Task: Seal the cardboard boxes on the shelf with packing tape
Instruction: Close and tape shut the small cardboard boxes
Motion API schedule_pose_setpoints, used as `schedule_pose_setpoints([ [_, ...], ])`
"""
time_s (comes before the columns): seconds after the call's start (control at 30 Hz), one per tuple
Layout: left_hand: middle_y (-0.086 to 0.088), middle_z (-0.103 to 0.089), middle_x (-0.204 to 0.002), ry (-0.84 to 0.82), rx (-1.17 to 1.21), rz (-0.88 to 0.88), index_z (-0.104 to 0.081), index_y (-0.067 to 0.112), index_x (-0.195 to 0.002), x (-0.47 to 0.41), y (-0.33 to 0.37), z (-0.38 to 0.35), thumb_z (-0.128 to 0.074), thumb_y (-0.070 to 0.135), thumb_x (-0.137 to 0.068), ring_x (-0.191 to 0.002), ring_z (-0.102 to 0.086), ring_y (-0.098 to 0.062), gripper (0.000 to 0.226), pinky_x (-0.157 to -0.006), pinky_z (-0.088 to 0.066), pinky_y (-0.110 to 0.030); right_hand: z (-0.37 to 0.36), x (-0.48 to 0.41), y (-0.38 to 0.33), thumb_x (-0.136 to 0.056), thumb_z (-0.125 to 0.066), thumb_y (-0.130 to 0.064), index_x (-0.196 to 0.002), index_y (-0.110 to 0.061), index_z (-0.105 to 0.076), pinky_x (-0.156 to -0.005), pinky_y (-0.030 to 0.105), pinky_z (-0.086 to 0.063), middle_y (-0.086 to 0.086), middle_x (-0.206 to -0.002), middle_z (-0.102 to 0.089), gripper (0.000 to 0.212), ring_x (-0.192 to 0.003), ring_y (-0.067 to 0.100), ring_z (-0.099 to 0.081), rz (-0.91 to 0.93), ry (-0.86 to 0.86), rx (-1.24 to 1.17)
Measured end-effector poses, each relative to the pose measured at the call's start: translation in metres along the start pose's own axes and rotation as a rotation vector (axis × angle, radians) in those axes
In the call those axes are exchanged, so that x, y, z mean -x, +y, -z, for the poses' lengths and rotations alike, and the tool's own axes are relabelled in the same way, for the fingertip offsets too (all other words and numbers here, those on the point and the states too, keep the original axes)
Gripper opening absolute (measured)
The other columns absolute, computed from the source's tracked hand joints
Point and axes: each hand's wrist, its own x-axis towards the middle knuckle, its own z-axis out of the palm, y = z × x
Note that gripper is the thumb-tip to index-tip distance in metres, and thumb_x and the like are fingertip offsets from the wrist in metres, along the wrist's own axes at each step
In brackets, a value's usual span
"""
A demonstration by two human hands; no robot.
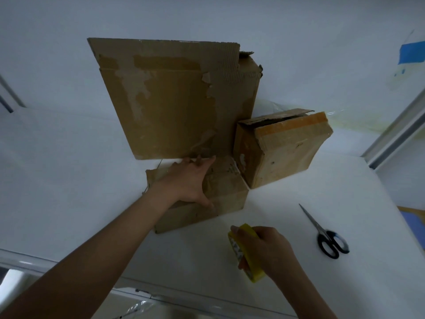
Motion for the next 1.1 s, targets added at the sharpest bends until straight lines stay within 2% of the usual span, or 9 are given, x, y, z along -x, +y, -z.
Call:
schedule_pose_setpoints([
  [0.2,0.0,-0.026,-0.162,0.038,0.013,-0.013,-0.004,0.036,-0.157,-0.004,-0.003,0.001,-0.073,0.08,-0.056,-0.142,-0.034,-0.031,0.13,-0.111,-0.036,-0.051,-0.001,0.001,-0.001,-0.091,-0.053,-0.055,-0.087,-0.015,-0.065,-0.043,0.006,-0.038,-0.002,-0.056,-0.07,0.042,-0.054,0.005,-0.067,-0.009,0.014,-0.027],
  [0.3,0.002,-0.035,-0.158,0.027,0.036,-0.037,-0.008,0.039,-0.157,-0.006,-0.005,0.005,-0.076,0.079,-0.055,-0.137,-0.04,-0.027,0.129,-0.109,-0.04,-0.043,0.0,0.002,-0.003,-0.09,-0.054,-0.057,-0.088,-0.016,-0.065,-0.046,0.008,-0.04,-0.001,-0.057,-0.071,0.042,-0.056,0.006,-0.069,-0.002,0.011,-0.049],
  [0.4,0.003,-0.041,-0.153,-0.036,0.16,-0.033,-0.013,0.042,-0.155,-0.007,-0.009,0.017,-0.081,0.075,-0.052,-0.134,-0.045,-0.021,0.127,-0.106,-0.041,-0.032,0.002,0.005,-0.007,-0.089,-0.055,-0.058,-0.088,-0.013,-0.066,-0.05,0.011,-0.045,-0.001,-0.057,-0.071,0.046,-0.057,0.008,-0.07,0.018,0.003,-0.044],
  [0.5,0.016,-0.038,-0.153,-0.141,0.344,-0.038,-0.022,0.049,-0.151,-0.007,-0.015,0.032,-0.085,0.072,-0.049,-0.137,-0.04,-0.012,0.121,-0.112,-0.038,-0.031,0.008,0.011,-0.011,-0.09,-0.054,-0.056,-0.087,-0.012,-0.067,-0.054,0.013,-0.048,-0.002,-0.057,-0.07,0.046,-0.054,0.005,-0.068,0.056,0.028,-0.056],
  [0.6,0.015,-0.037,-0.154,-0.233,0.374,-0.02,-0.026,0.043,-0.152,-0.01,-0.019,0.042,-0.087,0.065,-0.055,-0.137,-0.039,-0.01,0.116,-0.112,-0.035,-0.027,0.014,0.016,-0.017,-0.092,-0.055,-0.05,-0.078,-0.014,-0.069,-0.043,0.008,-0.04,-0.006,-0.05,-0.067,0.041,-0.045,-0.002,-0.061,0.088,0.068,-0.092],
  [0.77,0.005,-0.043,-0.149,-0.351,0.422,0.041,-0.033,0.04,-0.151,-0.02,-0.022,0.051,-0.085,0.061,-0.061,-0.135,-0.043,-0.016,0.106,-0.107,-0.039,-0.028,0.019,0.021,-0.025,-0.092,-0.053,-0.053,-0.073,-0.015,-0.068,-0.043,0.007,-0.038,-0.008,-0.049,-0.066,0.044,-0.046,-0.003,-0.06,0.128,0.095,-0.078],
  [0.9,0.005,-0.041,-0.152,-0.418,0.541,0.068,-0.04,0.044,-0.146,-0.025,-0.028,0.051,-0.083,0.068,-0.045,-0.136,-0.043,-0.018,0.112,-0.105,-0.048,-0.042,0.026,0.018,-0.034,-0.092,-0.053,-0.053,-0.068,-0.018,-0.066,-0.04,0.005,-0.034,-0.016,-0.041,-0.059,0.044,-0.042,-0.01,-0.055,0.16,0.14,-0.081],
  [1.0,0.007,-0.049,-0.143,-0.469,0.604,0.091,-0.045,0.043,-0.143,-0.026,-0.034,0.051,-0.082,0.067,-0.052,-0.128,-0.05,-0.015,0.102,-0.103,-0.05,-0.041,0.024,0.016,-0.04,-0.093,-0.052,-0.051,-0.072,-0.021,-0.064,-0.041,0.005,-0.035,-0.019,-0.042,-0.059,0.039,-0.044,-0.011,-0.056,0.21,0.136,-0.051],
  [1.1,0.012,-0.058,-0.128,-0.475,0.672,0.115,-0.052,0.038,-0.136,-0.02,-0.038,0.052,-0.074,0.066,-0.064,-0.114,-0.056,-0.009,0.08,-0.093,-0.051,-0.029,0.02,0.014,-0.04,-0.094,-0.053,-0.047,-0.082,-0.021,-0.063,-0.046,0.005,-0.037,-0.011,-0.057,-0.069,0.03,-0.053,-0.004,-0.063,0.26,0.087,-0.073],
])
